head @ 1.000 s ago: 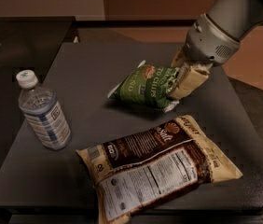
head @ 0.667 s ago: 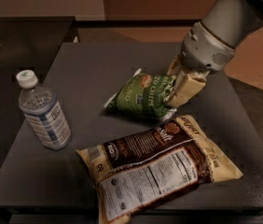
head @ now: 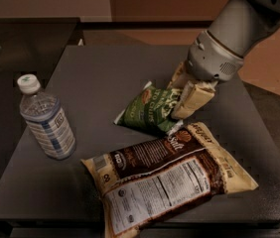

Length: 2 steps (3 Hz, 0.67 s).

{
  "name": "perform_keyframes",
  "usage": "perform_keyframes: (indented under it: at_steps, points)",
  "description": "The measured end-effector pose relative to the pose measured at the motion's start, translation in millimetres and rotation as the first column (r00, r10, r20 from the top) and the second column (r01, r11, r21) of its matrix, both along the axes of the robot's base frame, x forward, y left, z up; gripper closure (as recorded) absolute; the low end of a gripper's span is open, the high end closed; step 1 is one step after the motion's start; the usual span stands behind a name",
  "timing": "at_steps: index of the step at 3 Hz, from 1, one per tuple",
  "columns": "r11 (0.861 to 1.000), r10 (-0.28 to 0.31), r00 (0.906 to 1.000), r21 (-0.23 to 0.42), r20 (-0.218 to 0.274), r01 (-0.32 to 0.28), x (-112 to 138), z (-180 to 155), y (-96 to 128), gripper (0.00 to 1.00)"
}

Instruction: Move green jalapeno chip bag near brown chip bag

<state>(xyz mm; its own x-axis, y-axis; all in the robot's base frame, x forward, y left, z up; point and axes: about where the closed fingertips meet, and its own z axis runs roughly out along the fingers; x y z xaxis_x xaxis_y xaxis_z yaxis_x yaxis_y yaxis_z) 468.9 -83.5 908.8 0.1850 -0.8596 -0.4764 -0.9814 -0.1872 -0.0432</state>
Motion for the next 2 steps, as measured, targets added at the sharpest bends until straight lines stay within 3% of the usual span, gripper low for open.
perform_keyframes:
  at_steps: [1,2]
  points:
    - [1.0,-0.002,1.0,0.003,0.009,0.002,1.6,0.9,2.1,0.0]
    - [1.0,-0.002,1.0,0.003,0.009,0.002,1.6,0.9,2.1,0.0]
